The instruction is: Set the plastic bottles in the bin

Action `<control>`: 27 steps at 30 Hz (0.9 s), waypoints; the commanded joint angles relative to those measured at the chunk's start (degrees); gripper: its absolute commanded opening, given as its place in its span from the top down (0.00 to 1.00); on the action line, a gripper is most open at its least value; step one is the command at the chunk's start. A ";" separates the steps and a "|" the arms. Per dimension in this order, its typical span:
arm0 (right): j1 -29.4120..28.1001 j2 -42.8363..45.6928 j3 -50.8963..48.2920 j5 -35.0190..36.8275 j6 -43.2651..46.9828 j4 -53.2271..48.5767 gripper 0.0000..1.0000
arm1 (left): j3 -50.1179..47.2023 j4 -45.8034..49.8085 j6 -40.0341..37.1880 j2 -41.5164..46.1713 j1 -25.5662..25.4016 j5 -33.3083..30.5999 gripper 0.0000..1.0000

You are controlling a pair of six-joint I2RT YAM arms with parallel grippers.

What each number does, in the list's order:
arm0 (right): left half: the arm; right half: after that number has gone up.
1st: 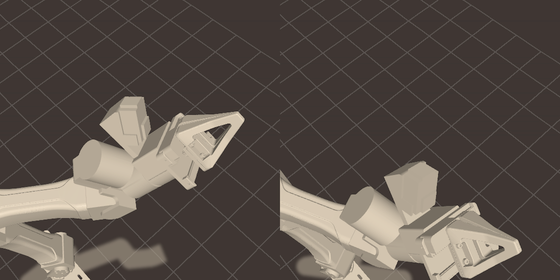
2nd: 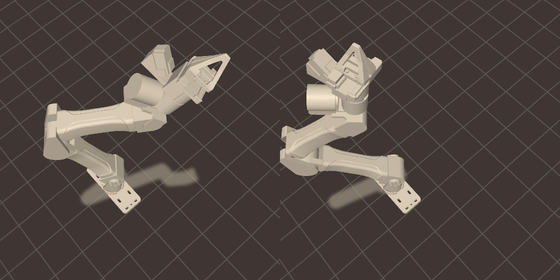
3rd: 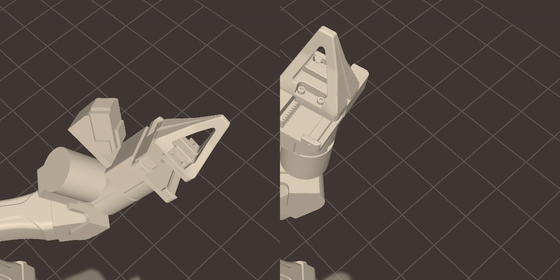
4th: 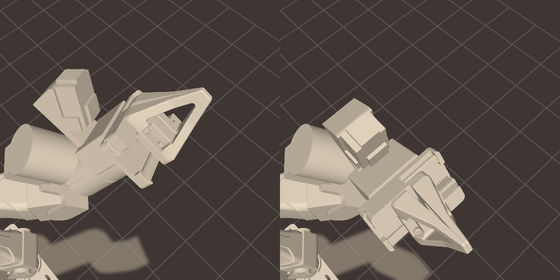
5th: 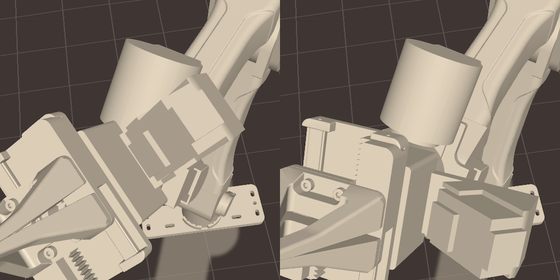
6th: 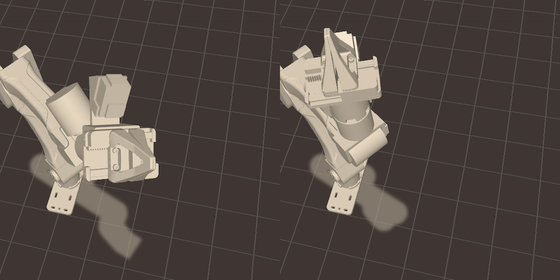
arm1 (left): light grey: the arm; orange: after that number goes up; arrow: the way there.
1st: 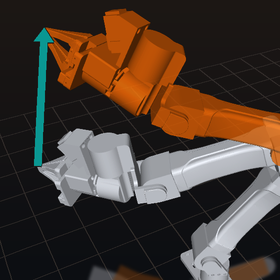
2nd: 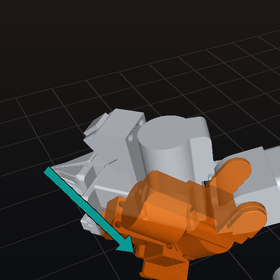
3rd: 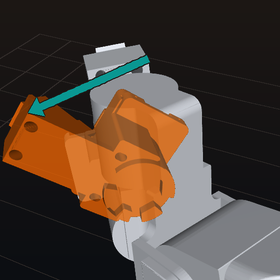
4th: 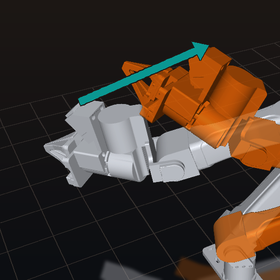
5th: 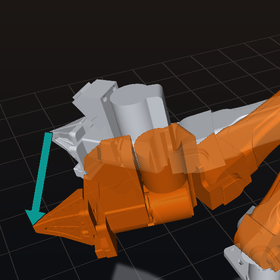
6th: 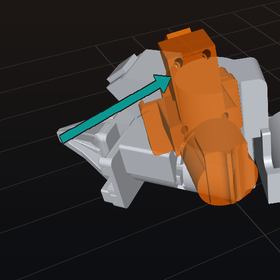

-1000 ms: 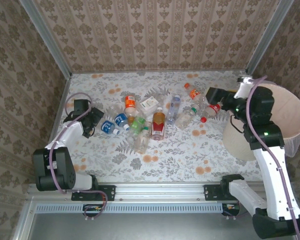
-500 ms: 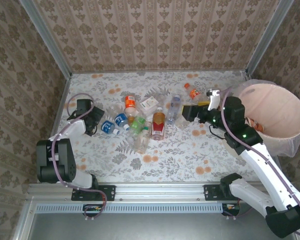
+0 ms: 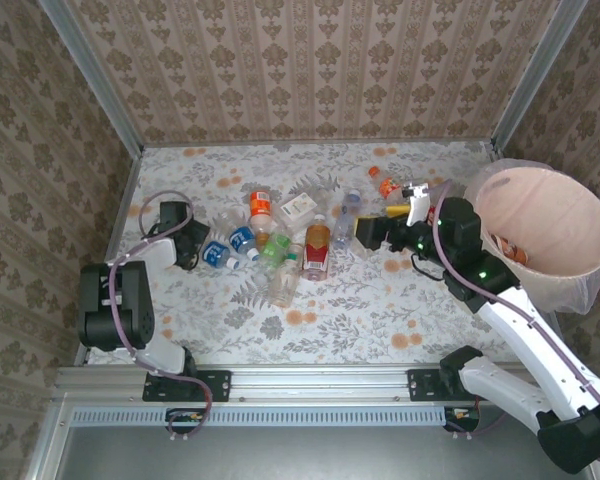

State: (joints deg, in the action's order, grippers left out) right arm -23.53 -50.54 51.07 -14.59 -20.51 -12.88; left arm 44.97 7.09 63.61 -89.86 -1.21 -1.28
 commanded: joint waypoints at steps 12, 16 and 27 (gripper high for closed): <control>-0.86 1.86 -2.76 2.27 -1.72 4.42 0.00 | -4.72 -6.14 -4.40 5.64 -0.98 -5.36 0.40; -1.25 0.79 -3.54 2.46 -2.34 6.91 0.00 | -6.07 -9.91 -10.37 11.09 -1.70 -4.35 0.42; -2.07 -3.06 -4.62 3.18 -4.37 13.32 0.00 | -0.75 -13.19 -25.30 23.98 -16.54 -4.61 0.44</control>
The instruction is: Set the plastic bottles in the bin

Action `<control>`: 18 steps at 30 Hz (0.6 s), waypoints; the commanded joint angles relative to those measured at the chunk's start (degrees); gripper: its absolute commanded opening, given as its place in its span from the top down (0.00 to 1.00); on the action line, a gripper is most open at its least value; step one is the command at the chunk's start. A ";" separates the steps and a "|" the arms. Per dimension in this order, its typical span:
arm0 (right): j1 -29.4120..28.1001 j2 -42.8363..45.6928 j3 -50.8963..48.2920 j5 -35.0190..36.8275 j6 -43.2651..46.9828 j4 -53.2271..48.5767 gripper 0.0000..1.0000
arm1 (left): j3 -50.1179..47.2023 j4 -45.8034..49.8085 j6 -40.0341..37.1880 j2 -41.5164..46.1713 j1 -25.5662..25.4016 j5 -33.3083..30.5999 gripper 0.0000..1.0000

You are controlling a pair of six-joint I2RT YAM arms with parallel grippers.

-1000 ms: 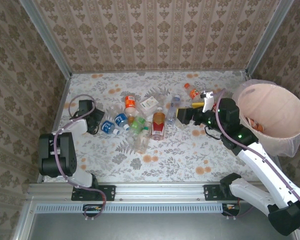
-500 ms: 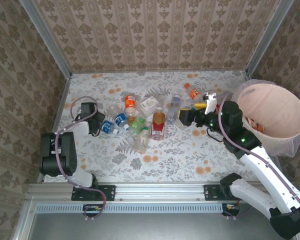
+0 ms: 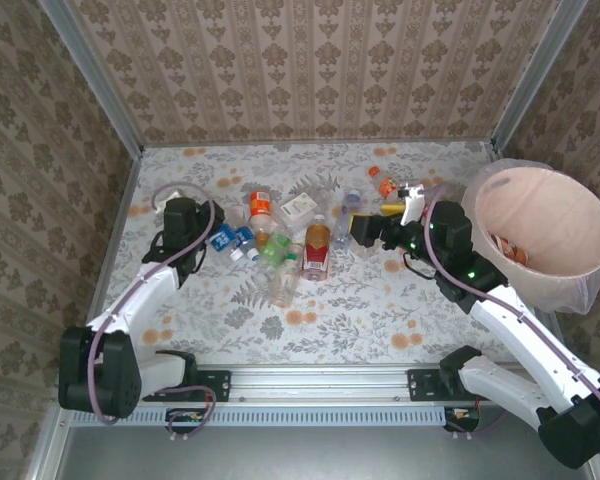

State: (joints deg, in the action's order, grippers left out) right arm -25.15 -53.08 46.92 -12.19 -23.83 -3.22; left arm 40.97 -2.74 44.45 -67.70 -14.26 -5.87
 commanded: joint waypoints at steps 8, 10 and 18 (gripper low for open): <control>-1.05 -2.11 -0.60 -3.71 -0.87 5.43 0.00 | 8.95 -12.27 -9.60 0.17 -14.27 8.88 0.46; -1.31 -2.74 -0.48 -6.12 -0.95 6.02 0.00 | 10.48 -14.64 -9.73 -1.07 -15.86 12.98 0.46; -5.77 -8.25 3.81 -13.24 1.61 5.61 0.00 | 15.79 -22.35 -9.14 -7.05 -21.02 26.30 0.47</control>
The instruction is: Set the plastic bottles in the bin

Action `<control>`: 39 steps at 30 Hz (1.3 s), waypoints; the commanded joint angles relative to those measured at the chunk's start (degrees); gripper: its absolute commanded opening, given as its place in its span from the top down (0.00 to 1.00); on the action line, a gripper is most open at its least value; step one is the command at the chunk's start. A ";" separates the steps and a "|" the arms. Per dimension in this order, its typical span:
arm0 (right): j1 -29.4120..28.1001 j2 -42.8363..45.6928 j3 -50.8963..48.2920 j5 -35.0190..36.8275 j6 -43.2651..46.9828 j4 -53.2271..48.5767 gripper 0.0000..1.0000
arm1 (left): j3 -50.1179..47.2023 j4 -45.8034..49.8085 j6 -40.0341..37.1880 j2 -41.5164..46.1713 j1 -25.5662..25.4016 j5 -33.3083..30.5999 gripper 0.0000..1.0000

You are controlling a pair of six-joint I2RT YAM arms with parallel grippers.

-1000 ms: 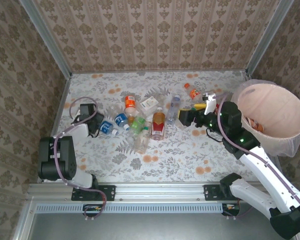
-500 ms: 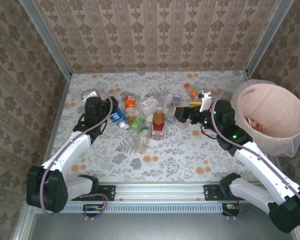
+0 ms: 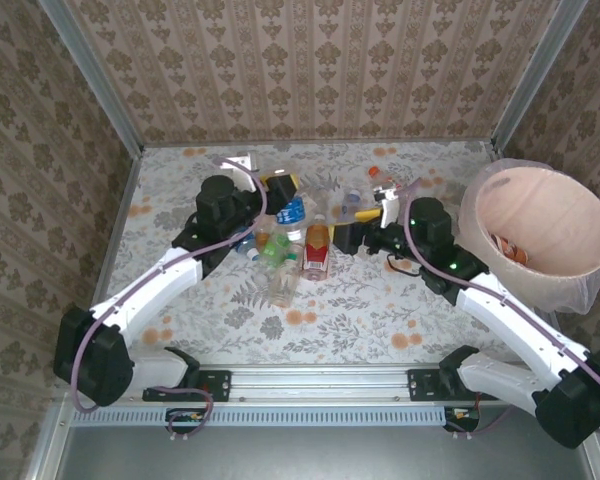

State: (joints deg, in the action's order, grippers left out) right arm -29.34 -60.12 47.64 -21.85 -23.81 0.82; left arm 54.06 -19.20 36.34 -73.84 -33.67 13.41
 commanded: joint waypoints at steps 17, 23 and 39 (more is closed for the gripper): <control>-3.31 -10.49 5.72 2.77 -3.34 14.00 0.11 | 6.33 -15.89 5.59 -8.86 -6.62 10.57 0.48; -3.26 -11.33 6.19 3.84 -1.52 11.44 0.30 | 6.32 -16.70 6.08 -9.83 -6.61 11.70 0.48; -2.01 -6.43 8.15 10.94 4.93 -2.22 0.54 | 10.77 -11.58 5.01 -11.04 -4.59 17.15 0.17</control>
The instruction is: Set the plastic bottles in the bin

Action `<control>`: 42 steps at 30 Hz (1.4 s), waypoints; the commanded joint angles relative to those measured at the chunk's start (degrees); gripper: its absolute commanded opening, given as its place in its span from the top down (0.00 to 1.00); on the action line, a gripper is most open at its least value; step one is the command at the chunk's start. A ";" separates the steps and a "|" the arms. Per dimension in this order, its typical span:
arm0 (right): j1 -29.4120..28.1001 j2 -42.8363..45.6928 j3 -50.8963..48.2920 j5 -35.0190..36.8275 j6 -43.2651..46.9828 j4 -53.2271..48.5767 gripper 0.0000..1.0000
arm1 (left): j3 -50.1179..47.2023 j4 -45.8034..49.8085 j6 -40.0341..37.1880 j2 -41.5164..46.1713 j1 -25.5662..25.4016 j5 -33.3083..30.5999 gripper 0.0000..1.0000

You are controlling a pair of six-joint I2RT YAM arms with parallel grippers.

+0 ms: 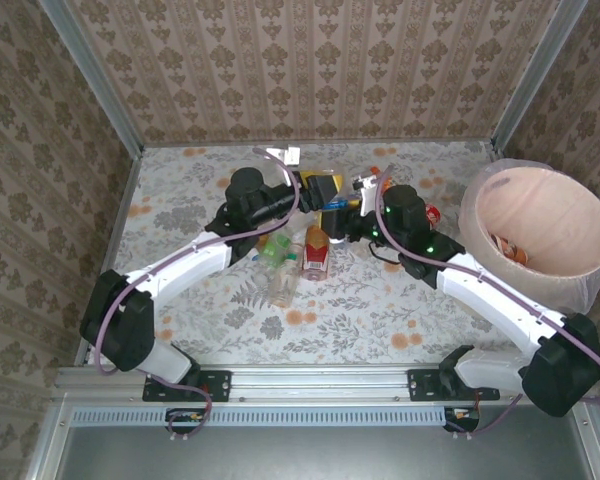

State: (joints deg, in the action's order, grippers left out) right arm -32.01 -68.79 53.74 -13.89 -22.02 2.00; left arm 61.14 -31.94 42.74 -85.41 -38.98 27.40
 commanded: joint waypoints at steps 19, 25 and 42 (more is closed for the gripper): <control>21.30 12.91 20.15 12.15 12.65 -38.06 0.56 | -5.13 10.15 -9.98 12.10 4.88 -18.66 0.00; 31.40 11.57 26.72 15.59 14.79 -46.17 0.57 | -6.39 10.11 -11.63 12.32 4.88 -22.01 0.00; 52.06 7.70 29.06 21.53 16.24 -61.36 0.53 | -10.96 9.38 -11.11 14.75 5.12 -32.35 0.00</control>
State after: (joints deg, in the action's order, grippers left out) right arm 18.76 -61.23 82.28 5.80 -7.16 -56.05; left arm 51.11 -21.67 31.88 -71.50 -34.06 -1.98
